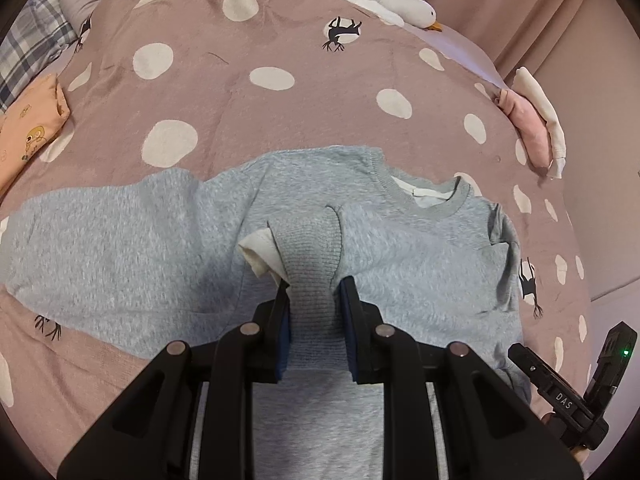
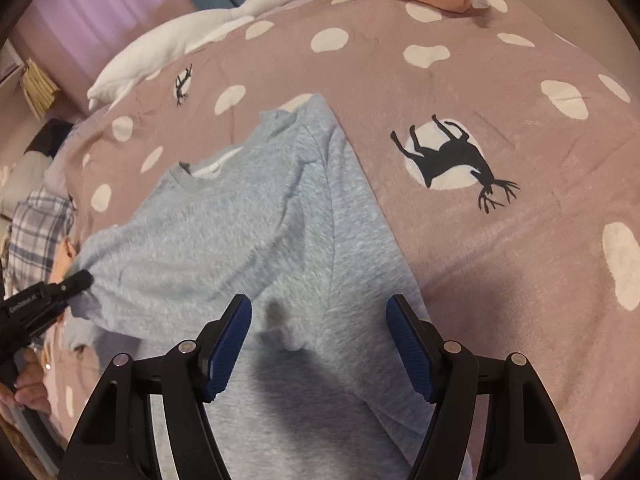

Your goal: Fold small clothes

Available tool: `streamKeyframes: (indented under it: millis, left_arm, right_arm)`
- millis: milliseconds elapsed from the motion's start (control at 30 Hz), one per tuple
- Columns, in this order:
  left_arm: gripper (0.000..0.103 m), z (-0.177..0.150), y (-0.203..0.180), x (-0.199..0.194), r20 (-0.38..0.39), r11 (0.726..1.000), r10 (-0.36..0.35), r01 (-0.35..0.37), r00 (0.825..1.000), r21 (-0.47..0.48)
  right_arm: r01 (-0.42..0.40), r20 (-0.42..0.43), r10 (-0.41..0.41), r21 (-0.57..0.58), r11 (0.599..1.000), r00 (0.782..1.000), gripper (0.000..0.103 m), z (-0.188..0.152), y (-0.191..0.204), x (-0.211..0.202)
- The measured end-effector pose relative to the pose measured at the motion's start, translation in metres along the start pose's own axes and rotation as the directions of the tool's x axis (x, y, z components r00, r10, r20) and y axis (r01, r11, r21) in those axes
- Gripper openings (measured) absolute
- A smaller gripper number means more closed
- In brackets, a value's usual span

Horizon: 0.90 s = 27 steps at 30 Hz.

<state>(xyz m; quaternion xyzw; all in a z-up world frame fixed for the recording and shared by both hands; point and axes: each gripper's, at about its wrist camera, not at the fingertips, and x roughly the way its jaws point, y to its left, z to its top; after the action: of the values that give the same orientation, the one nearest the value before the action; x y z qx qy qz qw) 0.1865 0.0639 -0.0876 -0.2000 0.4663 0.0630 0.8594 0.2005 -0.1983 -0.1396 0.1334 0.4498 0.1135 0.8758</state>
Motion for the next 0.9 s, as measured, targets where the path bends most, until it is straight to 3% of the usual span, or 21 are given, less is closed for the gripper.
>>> streamKeyframes:
  millis: [467,900]
  left_arm:
    - [0.023,-0.015,0.024,0.038,-0.100,0.998,0.019,-0.025,0.995,-0.057]
    - [0.029,-0.023,0.030,0.051,-0.103,0.997,0.031,-0.038,0.994,-0.071]
  right_arm:
    - [0.020,-0.027,-0.020,0.001,1.000,0.999,0.072,-0.002,0.004,0.013]
    - [0.033,-0.032,-0.033,-0.007,0.999,0.999,0.072,-0.003,0.004,0.016]
